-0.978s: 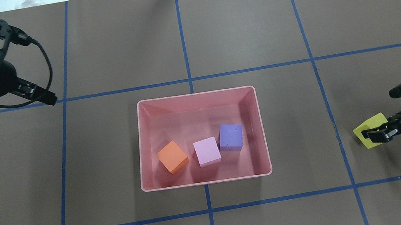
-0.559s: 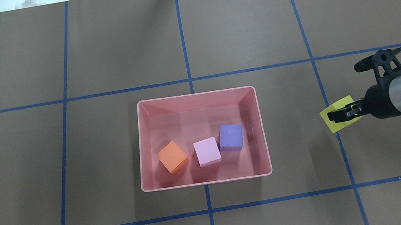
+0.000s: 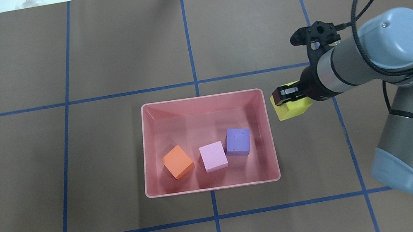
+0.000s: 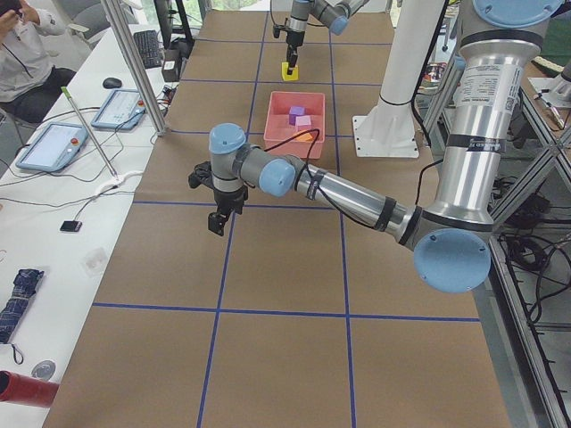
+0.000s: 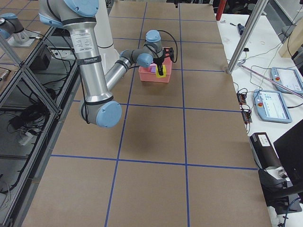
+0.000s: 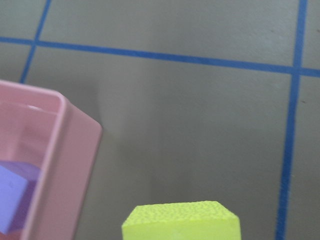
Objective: Place blocks into pink bin with both arms
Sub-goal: 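Carry the yellow cube into the bin with the right gripper and release it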
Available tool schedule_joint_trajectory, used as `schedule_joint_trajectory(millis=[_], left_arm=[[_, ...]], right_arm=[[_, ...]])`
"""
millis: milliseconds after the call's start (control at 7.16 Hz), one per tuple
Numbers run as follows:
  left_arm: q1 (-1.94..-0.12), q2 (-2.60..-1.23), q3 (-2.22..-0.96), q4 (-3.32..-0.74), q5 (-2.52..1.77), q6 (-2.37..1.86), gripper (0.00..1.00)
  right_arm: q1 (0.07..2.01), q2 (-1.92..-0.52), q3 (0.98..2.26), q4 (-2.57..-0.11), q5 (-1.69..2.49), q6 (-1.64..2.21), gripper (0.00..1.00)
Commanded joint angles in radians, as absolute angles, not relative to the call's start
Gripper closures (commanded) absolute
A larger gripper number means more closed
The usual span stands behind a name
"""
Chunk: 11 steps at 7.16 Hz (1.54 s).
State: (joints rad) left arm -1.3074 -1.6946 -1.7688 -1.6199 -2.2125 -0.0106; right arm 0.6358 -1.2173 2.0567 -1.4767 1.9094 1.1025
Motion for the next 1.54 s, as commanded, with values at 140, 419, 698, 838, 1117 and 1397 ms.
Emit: schedule_joint_trajectory(millis=[140, 419, 698, 838, 1117, 1397], left_arm=[[-1.341, -1.632, -1.735, -1.695, -2.220, -0.008, 0.00], [-1.341, -1.612, -1.733, -1.710, -2.220, -0.011, 0.00], [-1.341, -1.606, -1.733, -1.712, -2.220, -0.011, 0.00], [-1.339, -1.595, -1.723, -1.718, -2.220, -0.011, 0.00], [-1.338, -1.588, -1.686, -1.718, -2.220, -0.011, 0.00], [-1.344, -1.563, -1.686, -1.720, -2.220, -0.006, 0.00]], right_arm=[[0.546, -0.964, 1.947, -1.632, 1.833, 1.222, 0.79], [0.434, -0.850, 1.840, -1.632, 1.633, 1.305, 0.07], [0.428, -0.760, 1.740, -1.634, 1.620, 1.327, 0.00], [0.428, -0.759, 1.749, -1.634, 1.586, 1.321, 0.00], [0.495, -0.785, 1.750, -1.634, 1.595, 1.220, 0.00], [0.653, -0.868, 1.750, -1.623, 1.786, 1.055, 0.00]])
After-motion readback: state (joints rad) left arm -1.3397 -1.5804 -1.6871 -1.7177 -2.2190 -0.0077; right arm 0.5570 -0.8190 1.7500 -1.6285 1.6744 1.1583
